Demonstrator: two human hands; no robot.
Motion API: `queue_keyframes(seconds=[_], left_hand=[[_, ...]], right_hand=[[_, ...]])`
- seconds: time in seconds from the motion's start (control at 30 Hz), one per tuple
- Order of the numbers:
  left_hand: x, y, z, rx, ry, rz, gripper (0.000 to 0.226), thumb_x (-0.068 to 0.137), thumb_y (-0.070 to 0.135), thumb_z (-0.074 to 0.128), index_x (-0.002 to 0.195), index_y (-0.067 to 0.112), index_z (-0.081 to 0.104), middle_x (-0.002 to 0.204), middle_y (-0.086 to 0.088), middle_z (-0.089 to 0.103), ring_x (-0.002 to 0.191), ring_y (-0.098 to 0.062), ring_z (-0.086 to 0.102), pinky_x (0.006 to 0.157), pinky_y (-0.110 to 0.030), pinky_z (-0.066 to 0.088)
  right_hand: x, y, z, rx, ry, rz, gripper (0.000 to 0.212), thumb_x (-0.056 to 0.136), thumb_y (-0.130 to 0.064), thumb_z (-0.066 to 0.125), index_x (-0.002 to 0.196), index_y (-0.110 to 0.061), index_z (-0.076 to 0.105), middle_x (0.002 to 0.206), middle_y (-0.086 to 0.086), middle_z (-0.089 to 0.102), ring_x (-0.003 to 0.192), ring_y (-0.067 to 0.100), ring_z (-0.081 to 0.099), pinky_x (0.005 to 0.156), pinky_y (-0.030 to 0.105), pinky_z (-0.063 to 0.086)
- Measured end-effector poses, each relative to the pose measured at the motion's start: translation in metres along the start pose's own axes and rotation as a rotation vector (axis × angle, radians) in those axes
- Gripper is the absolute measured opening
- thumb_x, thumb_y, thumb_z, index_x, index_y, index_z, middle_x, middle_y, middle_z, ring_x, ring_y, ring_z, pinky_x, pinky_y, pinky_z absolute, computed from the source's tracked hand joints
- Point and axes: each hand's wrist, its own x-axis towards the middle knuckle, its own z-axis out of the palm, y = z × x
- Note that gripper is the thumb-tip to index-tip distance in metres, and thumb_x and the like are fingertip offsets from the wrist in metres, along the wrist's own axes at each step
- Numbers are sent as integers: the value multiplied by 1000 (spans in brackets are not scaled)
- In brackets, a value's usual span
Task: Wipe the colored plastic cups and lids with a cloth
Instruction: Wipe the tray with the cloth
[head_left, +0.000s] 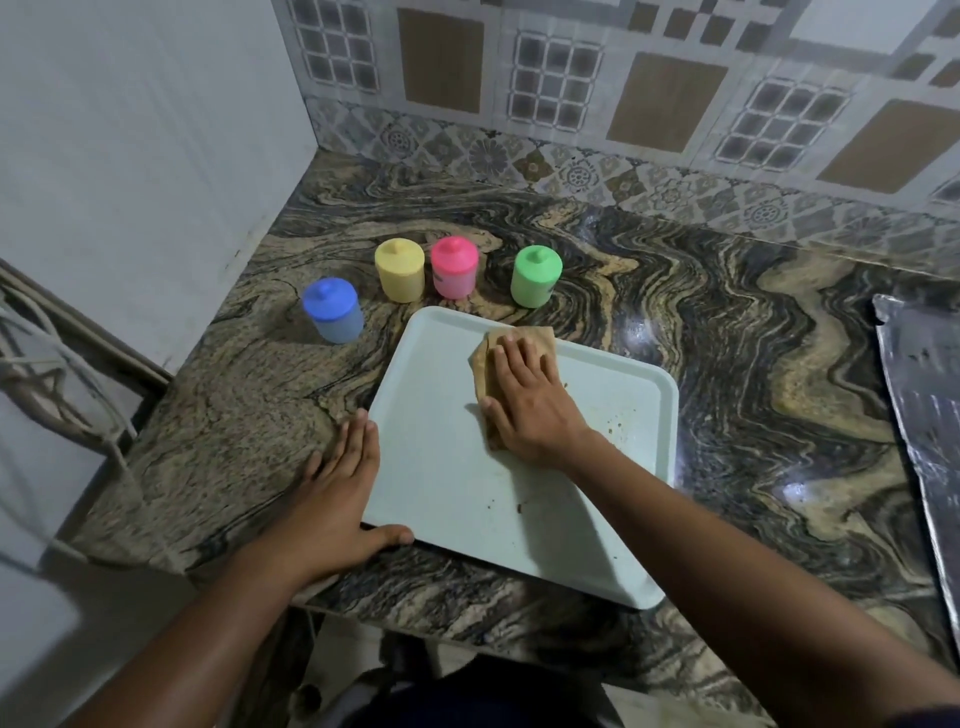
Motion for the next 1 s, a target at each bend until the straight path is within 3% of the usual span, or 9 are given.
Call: queue_keyframes(seconds=[0.13, 0.27, 0.43, 0.73, 0.93, 1.0], left_hand=[[2, 2, 5, 39, 7, -13, 138, 55, 103, 17, 149, 18, -36, 147, 3, -55, 147, -24, -37, 125, -50, -6], [1, 7, 13, 35, 21, -55, 136, 63, 99, 28, 152, 15, -32, 147, 3, -56, 145, -28, -39, 124, -52, -9], [-1, 14, 15, 16, 23, -75, 136, 63, 97, 33, 150, 17, -36, 145, 7, -58, 141, -26, -46, 122, -54, -13], [-4, 26, 22, 30, 5, -127, 139, 60, 98, 34, 149, 18, -37, 144, 8, -59, 139, -29, -48, 119, -62, -14], [-7, 27, 21, 22, -14, -147, 140, 56, 100, 32, 148, 21, -39, 142, 10, -60, 138, -28, -49, 116, -68, -14], [-7, 27, 21, 16, -11, -144, 141, 55, 101, 31, 148, 21, -39, 143, 11, -60, 139, -29, -48, 115, -69, -14]], right_hand=[[2, 2, 2, 15, 22, 26, 87, 97, -61, 11, 161, -2, 14, 170, 18, 7, 157, 38, 0, 128, 49, 0], [-1, 2, 2, 35, 22, 14, 86, 97, -62, 10, 161, -5, 14, 170, 13, 6, 158, 33, -1, 129, 46, 0], [4, 8, 3, 79, 51, -19, 66, 108, -44, 31, 162, -7, 18, 171, 11, 11, 158, 33, 3, 128, 45, 3], [-9, 12, 18, 94, 67, -85, 54, 111, -30, 29, 161, -10, 23, 170, 9, 15, 158, 32, 5, 128, 44, 2], [-65, -10, 39, 215, 54, -231, 56, 105, -33, 31, 151, -5, 45, 161, 16, 37, 152, 40, 26, 124, 52, 18], [-86, -20, 43, 255, -2, -252, 63, 101, -39, 25, 151, -6, 46, 161, 15, 38, 152, 37, 26, 124, 48, 17]])
